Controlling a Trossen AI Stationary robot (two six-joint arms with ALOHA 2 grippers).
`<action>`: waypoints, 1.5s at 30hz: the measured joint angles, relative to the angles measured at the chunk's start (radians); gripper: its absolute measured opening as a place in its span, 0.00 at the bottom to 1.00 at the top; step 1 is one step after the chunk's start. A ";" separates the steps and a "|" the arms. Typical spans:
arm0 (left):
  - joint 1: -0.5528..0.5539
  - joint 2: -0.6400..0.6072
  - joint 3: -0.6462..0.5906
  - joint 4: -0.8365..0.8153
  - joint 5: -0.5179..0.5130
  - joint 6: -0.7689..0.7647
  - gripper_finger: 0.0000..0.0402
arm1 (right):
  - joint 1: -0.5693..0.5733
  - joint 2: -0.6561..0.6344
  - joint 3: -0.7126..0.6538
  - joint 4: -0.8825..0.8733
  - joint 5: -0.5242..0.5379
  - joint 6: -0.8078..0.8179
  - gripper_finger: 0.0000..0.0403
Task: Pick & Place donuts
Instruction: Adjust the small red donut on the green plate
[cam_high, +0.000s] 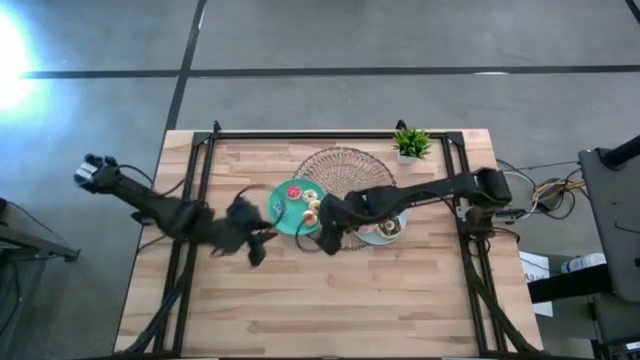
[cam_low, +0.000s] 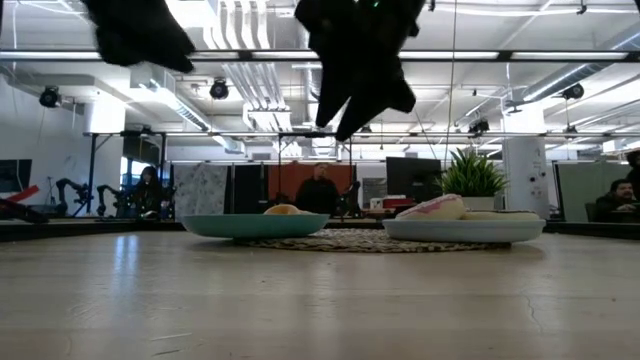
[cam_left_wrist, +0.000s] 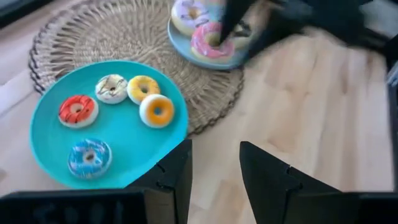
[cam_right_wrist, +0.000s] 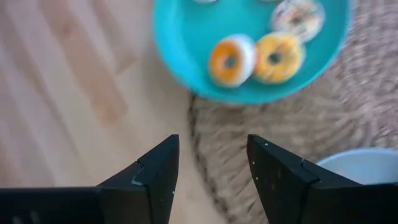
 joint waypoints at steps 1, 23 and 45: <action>0.059 0.006 0.000 0.017 0.062 0.051 0.27 | 0.014 -0.005 -0.001 -0.007 0.004 0.001 0.45; 0.692 0.359 -0.189 0.601 0.857 0.290 0.27 | 0.369 -0.565 -0.522 -0.140 0.364 0.342 0.45; 0.692 0.578 -0.030 0.488 0.852 0.556 0.27 | 0.322 -0.634 -0.627 -0.086 0.416 0.358 0.44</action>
